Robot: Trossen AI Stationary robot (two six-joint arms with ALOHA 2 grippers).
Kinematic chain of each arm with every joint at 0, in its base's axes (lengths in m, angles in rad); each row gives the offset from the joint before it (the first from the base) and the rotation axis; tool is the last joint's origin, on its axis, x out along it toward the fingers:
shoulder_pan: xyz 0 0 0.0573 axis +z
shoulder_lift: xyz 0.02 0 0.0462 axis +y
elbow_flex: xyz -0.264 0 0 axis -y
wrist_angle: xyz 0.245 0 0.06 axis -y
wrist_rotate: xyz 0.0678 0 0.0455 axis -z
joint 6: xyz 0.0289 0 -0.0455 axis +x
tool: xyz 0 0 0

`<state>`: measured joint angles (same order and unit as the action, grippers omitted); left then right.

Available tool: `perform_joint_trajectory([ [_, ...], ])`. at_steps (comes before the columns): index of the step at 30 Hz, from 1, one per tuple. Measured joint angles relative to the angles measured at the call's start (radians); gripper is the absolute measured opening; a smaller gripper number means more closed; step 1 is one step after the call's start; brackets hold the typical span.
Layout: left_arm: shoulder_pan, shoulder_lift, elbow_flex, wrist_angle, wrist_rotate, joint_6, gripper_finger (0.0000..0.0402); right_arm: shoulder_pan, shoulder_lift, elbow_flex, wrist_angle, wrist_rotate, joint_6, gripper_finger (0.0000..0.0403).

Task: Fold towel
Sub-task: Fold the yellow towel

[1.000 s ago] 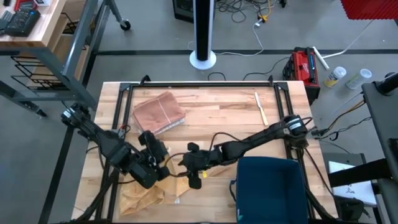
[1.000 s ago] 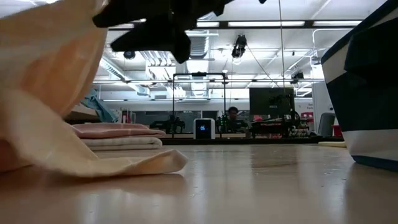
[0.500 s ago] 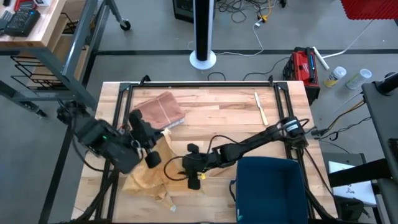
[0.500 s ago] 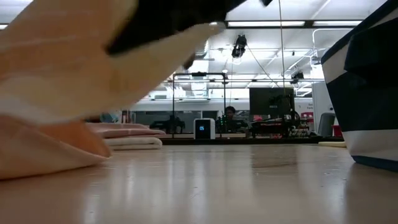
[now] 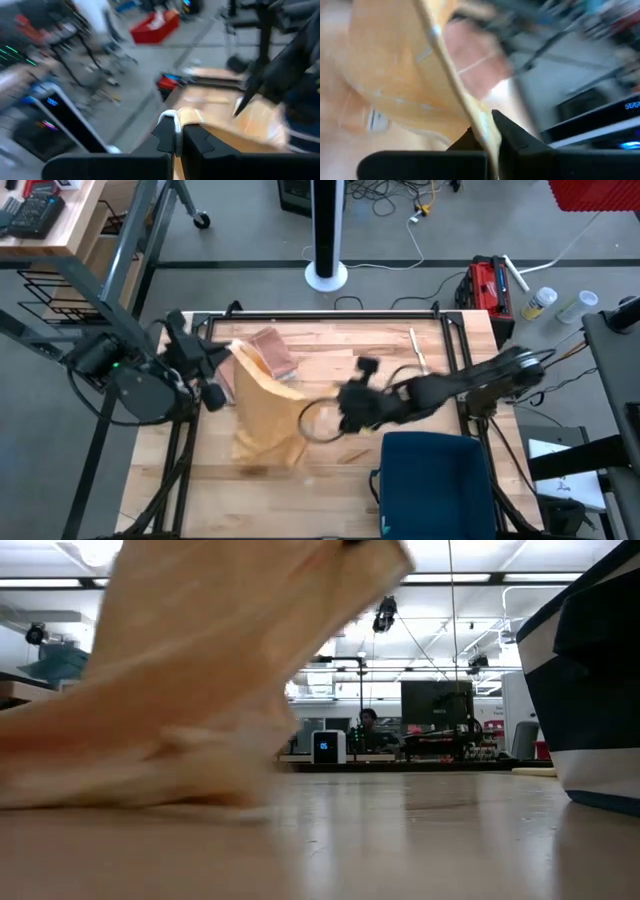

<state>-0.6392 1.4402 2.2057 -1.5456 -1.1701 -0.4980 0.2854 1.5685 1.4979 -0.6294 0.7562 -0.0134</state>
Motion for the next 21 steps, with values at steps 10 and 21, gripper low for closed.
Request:
perform_joint_trajectory([
  [10,0.076,0.001,0.003,0.000,-0.343,0.301,0.0000,-0.091,-0.297,0.123,0.062,0.097,-0.275,0.0001],
  [21,0.141,0.002,0.037,0.320,-0.386,0.706,0.0000,-0.044,-0.323,0.490,-0.192,-0.121,-0.200,0.0000],
])
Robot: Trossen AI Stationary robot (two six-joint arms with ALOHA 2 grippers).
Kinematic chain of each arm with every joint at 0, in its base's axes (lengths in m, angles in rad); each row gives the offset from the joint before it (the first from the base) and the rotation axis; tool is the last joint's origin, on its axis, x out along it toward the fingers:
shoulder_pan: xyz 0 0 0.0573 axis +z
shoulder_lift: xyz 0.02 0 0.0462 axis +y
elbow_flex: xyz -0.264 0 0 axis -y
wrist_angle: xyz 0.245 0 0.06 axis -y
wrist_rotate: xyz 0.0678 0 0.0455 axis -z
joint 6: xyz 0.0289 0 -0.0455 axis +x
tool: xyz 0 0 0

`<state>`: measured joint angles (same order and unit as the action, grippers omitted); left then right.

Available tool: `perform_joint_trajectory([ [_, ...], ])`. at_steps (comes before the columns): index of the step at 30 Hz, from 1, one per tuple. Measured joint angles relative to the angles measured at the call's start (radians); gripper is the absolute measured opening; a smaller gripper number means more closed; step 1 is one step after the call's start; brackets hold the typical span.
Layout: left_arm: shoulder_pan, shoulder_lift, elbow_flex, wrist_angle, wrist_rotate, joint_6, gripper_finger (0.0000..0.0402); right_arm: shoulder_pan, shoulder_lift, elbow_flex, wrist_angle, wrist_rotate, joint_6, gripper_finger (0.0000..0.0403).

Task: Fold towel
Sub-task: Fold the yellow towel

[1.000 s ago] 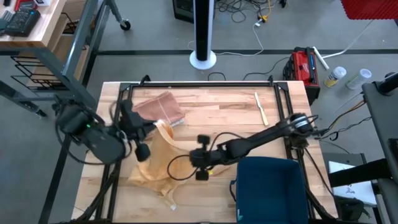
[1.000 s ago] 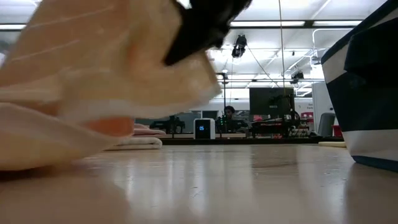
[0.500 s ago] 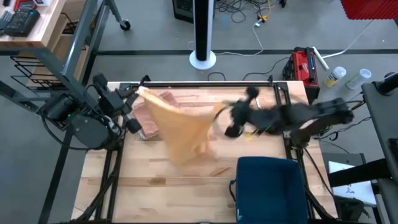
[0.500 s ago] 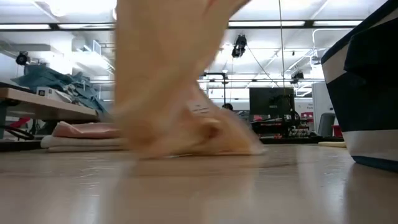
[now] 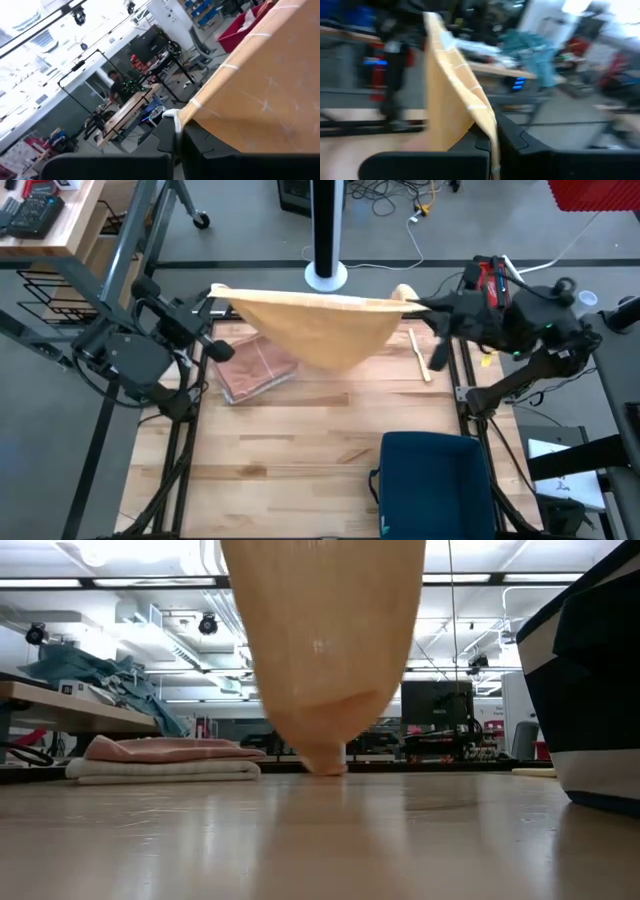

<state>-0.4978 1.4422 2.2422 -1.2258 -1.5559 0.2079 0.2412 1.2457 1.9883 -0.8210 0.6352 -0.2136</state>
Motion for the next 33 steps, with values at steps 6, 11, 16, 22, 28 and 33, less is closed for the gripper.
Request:
perform_joint_trajectory([
  [6,-0.017,0.003,-0.013,0.077,0.016,0.086,0.0005,0.053,0.021,0.112,-0.237,-0.226,0.239,0.0000],
  [11,-0.016,0.016,-0.014,0.159,-0.005,0.217,0.0004,0.108,0.026,0.176,-0.173,-0.200,0.216,0.0000],
  [16,0.016,0.042,-0.014,0.412,0.003,0.479,0.0002,0.123,0.030,0.278,-0.010,-0.060,-0.003,0.0000],
  [22,0.046,0.047,0.000,0.695,0.026,0.711,0.0001,0.121,0.058,0.342,-0.013,0.068,-0.083,0.0000],
  [28,0.092,0.036,0.007,0.704,0.062,0.638,0.0001,0.121,0.101,0.330,-0.014,0.174,-0.203,0.0000],
  [33,0.218,0.042,0.007,0.701,0.084,0.699,0.0000,0.062,0.192,0.330,0.101,0.520,-0.543,0.0000],
])
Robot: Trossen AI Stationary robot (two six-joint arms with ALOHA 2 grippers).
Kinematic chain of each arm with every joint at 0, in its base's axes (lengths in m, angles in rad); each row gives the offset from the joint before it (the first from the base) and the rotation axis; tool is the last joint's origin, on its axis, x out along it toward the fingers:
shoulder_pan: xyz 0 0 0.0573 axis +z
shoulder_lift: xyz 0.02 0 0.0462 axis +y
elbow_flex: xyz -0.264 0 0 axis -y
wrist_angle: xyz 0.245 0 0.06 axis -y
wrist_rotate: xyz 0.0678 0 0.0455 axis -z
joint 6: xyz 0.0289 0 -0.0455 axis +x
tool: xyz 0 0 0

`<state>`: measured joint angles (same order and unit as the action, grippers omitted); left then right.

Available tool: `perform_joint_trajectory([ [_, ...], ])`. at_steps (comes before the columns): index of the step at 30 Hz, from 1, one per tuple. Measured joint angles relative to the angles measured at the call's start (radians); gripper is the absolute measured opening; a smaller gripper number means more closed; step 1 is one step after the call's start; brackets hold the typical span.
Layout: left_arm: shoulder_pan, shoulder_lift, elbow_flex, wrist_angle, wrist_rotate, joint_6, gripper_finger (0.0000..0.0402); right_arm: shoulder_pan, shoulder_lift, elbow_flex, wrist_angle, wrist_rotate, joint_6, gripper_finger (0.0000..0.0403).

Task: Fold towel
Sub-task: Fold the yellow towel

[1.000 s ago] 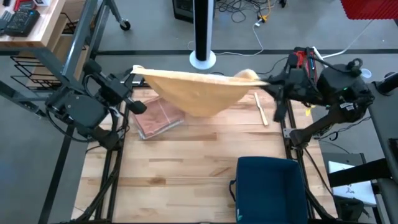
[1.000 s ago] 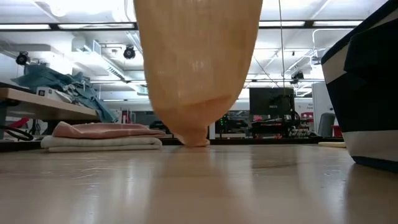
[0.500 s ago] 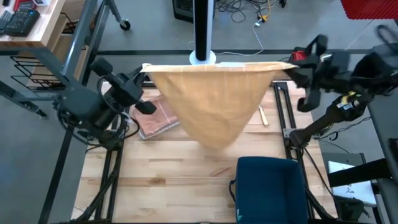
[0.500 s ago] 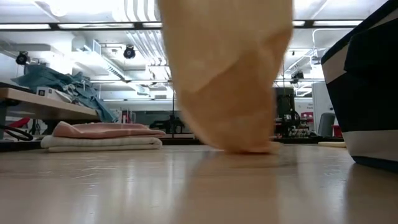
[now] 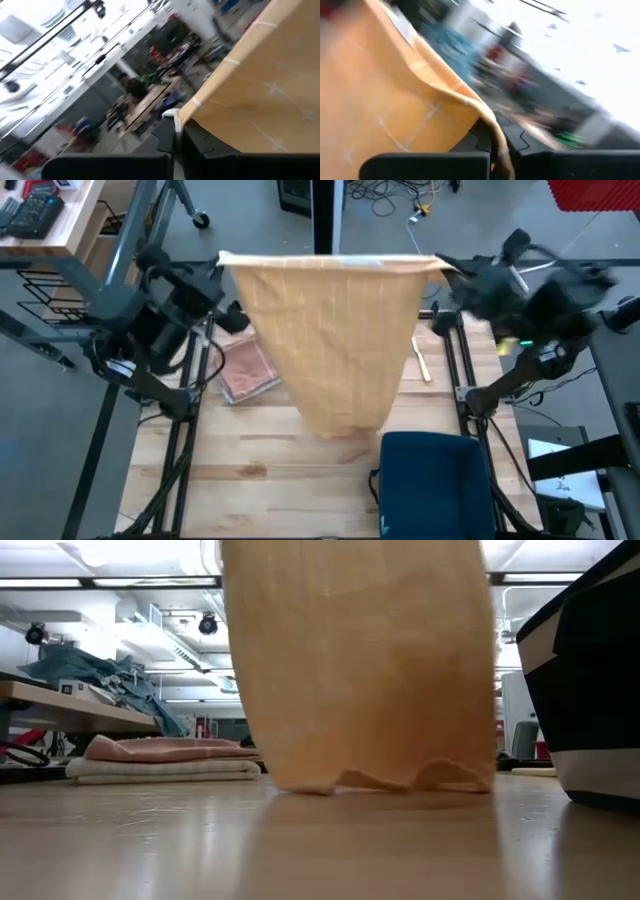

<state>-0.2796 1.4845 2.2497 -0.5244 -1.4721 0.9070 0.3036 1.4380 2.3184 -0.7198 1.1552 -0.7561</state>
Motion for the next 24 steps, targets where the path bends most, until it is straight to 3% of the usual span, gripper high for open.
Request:
perform_joint_trajectory([
  [2,0.081,0.000,-0.004,-0.001,0.030,0.001,0.0000,-0.035,0.034,-0.001,0.110,0.094,-0.177,0.0000],
  [9,0.412,0.003,-0.016,0.032,0.324,0.000,0.0000,-0.196,0.088,0.007,0.403,0.045,-0.499,0.0000],
  [12,0.527,0.007,-0.033,0.146,0.429,0.041,0.0000,-0.296,0.108,0.005,0.401,0.031,-0.530,0.0000],
  [16,0.635,0.033,-0.057,0.303,0.473,0.211,0.0000,-0.445,0.134,0.004,0.399,-0.004,-0.542,0.0000],
  [19,0.644,0.044,-0.060,0.293,0.473,0.222,0.0000,-0.505,0.142,0.003,0.316,0.000,-0.491,0.0000],
  [24,0.632,0.048,-0.060,0.208,0.436,0.229,0.0000,-0.479,0.117,0.003,0.085,0.006,-0.347,0.0000],
])
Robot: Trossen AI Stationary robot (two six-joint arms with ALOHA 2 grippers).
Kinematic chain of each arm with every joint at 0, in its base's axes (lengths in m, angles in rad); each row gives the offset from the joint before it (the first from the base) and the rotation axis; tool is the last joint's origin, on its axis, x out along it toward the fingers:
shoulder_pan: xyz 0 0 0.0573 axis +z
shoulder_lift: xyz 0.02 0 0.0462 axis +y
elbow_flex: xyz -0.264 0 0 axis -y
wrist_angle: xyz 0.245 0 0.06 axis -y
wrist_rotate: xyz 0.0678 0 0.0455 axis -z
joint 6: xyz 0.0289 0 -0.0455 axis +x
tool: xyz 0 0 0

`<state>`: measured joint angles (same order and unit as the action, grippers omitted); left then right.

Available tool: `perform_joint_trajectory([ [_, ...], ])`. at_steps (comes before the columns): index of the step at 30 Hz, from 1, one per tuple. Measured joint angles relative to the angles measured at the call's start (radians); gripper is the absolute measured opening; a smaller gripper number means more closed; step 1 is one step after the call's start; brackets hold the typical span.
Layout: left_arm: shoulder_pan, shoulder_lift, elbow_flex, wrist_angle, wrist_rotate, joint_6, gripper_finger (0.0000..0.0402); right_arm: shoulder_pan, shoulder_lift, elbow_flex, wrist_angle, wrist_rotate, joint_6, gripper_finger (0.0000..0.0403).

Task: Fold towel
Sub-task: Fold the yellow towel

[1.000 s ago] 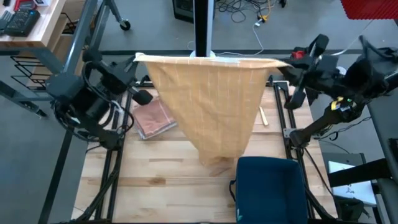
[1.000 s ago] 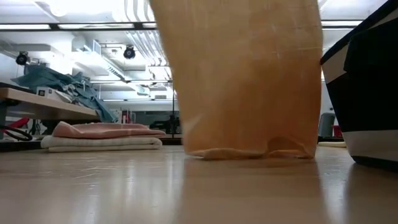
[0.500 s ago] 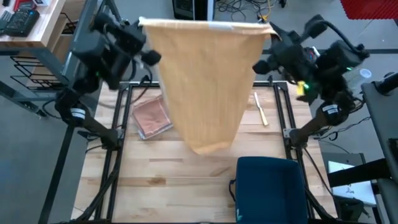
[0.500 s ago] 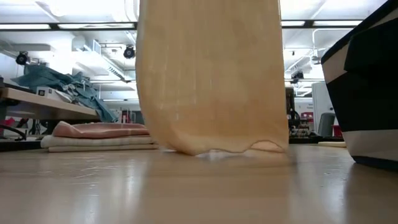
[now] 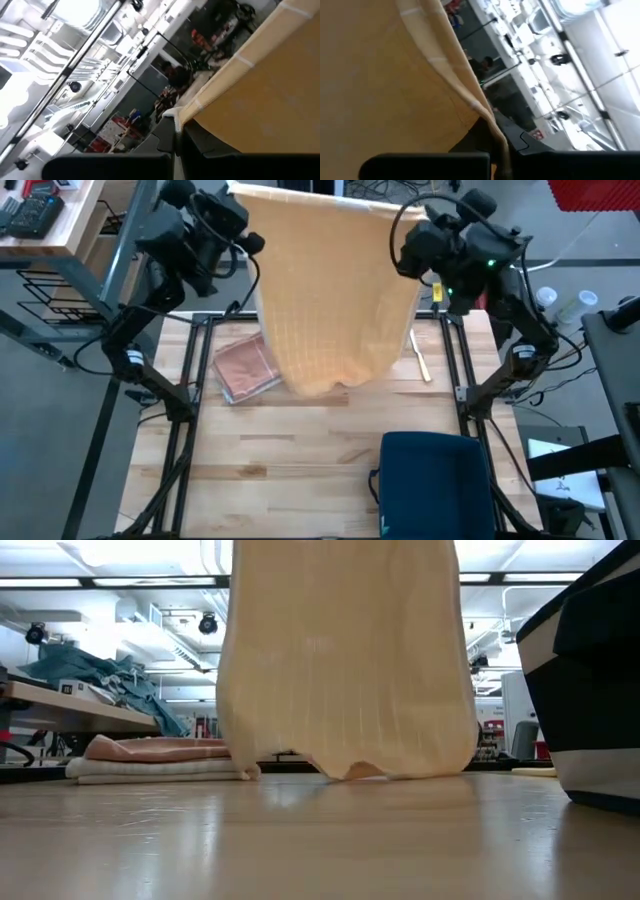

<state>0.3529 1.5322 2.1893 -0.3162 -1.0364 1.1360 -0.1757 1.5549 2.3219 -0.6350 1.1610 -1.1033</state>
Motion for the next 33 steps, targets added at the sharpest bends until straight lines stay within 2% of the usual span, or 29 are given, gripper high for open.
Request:
perform_joint_trajectory([
  [4,-0.069,-0.002,-0.001,-0.060,-0.056,-0.010,0.0000,0.082,-0.051,0.016,-0.248,0.006,0.236,0.0000],
  [6,-0.121,-0.016,-0.002,-0.133,-0.062,-0.056,0.0000,0.125,-0.081,0.025,-0.412,-0.015,0.416,0.0000],
  [8,-0.196,-0.032,-0.002,-0.218,-0.094,-0.136,0.0000,0.171,-0.113,0.027,-0.582,-0.087,0.653,0.0000],
  [10,-0.263,-0.046,-0.002,-0.299,-0.135,-0.211,0.0000,0.200,-0.146,0.027,-0.715,-0.249,0.901,0.0000],
  [12,-0.343,-0.051,-0.002,-0.392,-0.231,-0.273,0.0000,0.209,-0.171,0.026,-0.798,-0.445,1.099,0.0000],
  [16,-0.554,-0.052,-0.008,-0.629,-0.422,-0.493,0.0000,0.268,-0.189,0.001,-0.877,-0.767,1.346,0.0000],
  [19,-0.732,-0.043,-0.012,-0.771,-0.548,-0.657,0.0000,0.345,-0.177,-0.037,-0.878,-0.955,1.443,0.0000],
  [21,-0.861,-0.036,-0.028,-0.818,-0.565,-0.749,0.0000,0.414,-0.163,-0.071,-0.899,-1.049,1.483,0.0000],
  [25,-1.065,-0.019,-0.080,-0.761,-0.564,-0.845,0.0000,0.569,-0.120,-0.138,-0.840,-1.246,1.488,0.0000],
  [27,-1.155,-0.009,-0.102,-0.726,-0.563,-0.908,0.0000,0.645,-0.093,-0.167,-0.798,-1.289,1.491,0.0000],
  [30,-1.262,0.005,-0.142,-0.646,-0.549,-0.973,0.0000,0.754,-0.054,-0.198,-0.725,-1.295,1.503,0.0000],
  [33,-1.361,0.026,-0.194,-0.579,-0.543,-1.014,0.0000,0.821,-0.008,-0.203,-0.698,-1.323,1.490,0.0000],
])
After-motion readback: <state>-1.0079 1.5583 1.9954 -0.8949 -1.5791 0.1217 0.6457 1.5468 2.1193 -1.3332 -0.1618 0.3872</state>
